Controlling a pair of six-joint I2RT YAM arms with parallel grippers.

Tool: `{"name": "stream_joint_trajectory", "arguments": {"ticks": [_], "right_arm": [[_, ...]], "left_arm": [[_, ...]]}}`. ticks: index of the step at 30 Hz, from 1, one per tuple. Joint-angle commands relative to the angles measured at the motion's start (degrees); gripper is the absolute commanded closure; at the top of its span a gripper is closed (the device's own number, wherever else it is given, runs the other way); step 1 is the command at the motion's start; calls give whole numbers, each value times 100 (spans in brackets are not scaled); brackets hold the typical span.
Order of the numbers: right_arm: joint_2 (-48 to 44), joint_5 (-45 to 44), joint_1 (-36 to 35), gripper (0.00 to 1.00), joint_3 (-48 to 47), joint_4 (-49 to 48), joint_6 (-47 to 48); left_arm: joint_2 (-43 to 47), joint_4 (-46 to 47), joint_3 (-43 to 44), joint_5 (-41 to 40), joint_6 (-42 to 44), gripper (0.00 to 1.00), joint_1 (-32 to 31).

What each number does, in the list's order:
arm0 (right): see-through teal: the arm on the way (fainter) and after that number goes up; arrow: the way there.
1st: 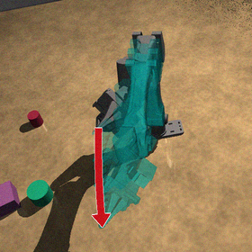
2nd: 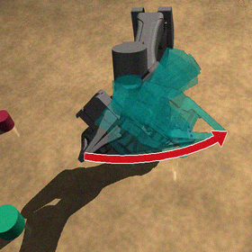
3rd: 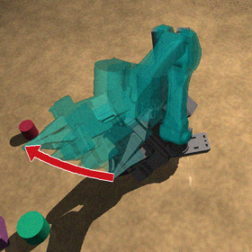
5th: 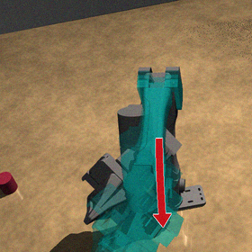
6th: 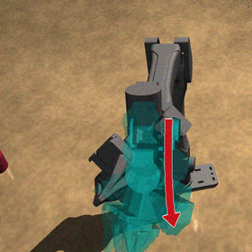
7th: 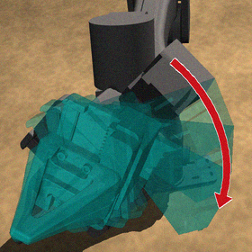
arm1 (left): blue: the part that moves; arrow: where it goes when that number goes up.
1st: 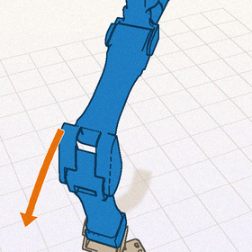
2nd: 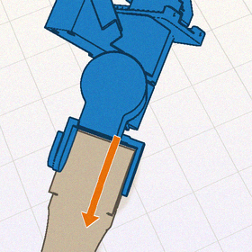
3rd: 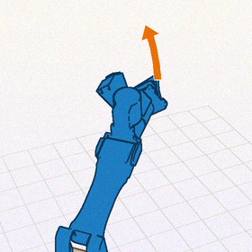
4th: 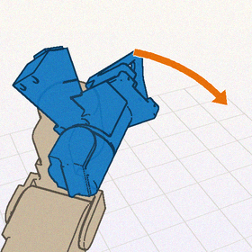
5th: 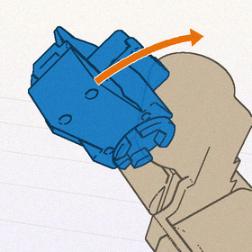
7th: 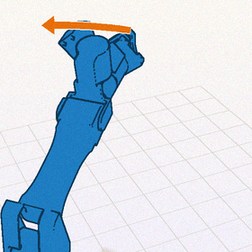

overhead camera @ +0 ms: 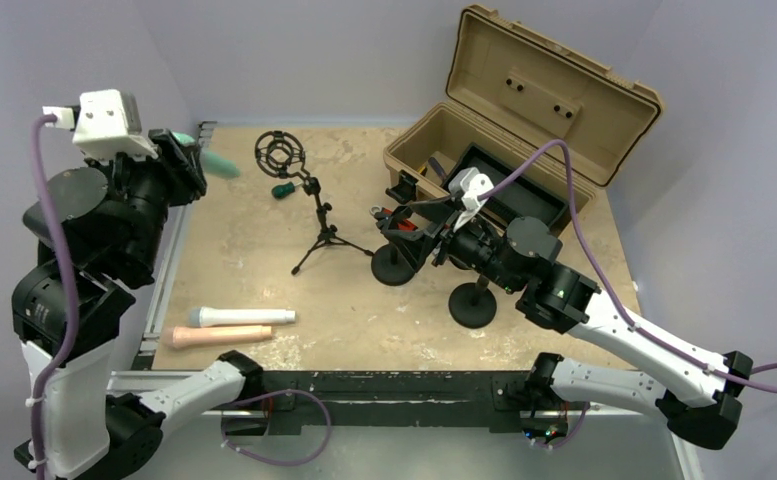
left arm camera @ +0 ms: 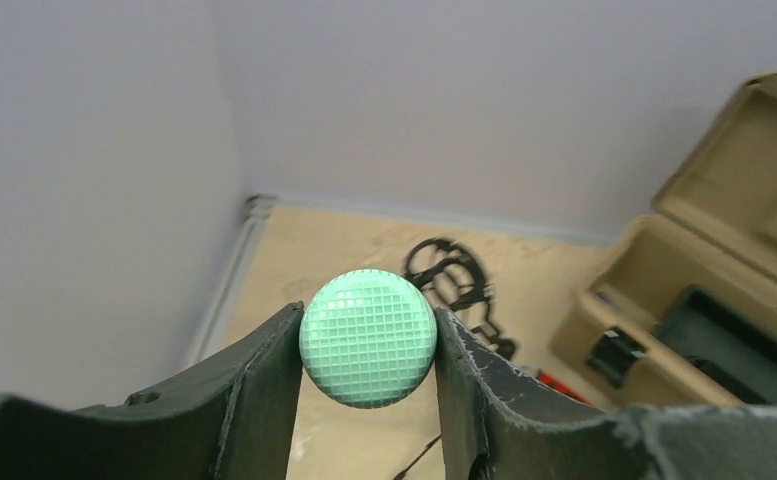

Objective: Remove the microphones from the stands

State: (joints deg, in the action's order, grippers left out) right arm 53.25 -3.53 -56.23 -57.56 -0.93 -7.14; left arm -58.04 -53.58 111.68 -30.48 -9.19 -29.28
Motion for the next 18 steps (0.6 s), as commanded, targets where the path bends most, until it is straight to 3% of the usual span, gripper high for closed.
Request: {"name": "stream_joint_trajectory", "arguments": {"ticks": [1, 4, 7, 11, 16, 18], "right_arm": [[-3, 18, -11, 32, 37, -221, -52], [0, 40, -11, 32, 26, -222, -29], [18, 78, -10, 32, 9, -234, -24], [19, 98, -12, 32, 25, -225, -41], [-70, 17, -11, 33, 61, -106, -74], [-118, 2, -11, 33, 69, -67, -92]], "left_arm": [[434, 237, -899, -2028, 287, 100, 12], [794, 638, -1572, -2589, 427, 100, 19], [980, 639, -2243, -2537, 120, 100, 156], [817, -236, -2544, -904, -1073, 100, 1008], [670, -385, -3043, 1553, -1854, 100, 2749], [593, -499, -3169, 1977, -2098, 100, 3197]]}}
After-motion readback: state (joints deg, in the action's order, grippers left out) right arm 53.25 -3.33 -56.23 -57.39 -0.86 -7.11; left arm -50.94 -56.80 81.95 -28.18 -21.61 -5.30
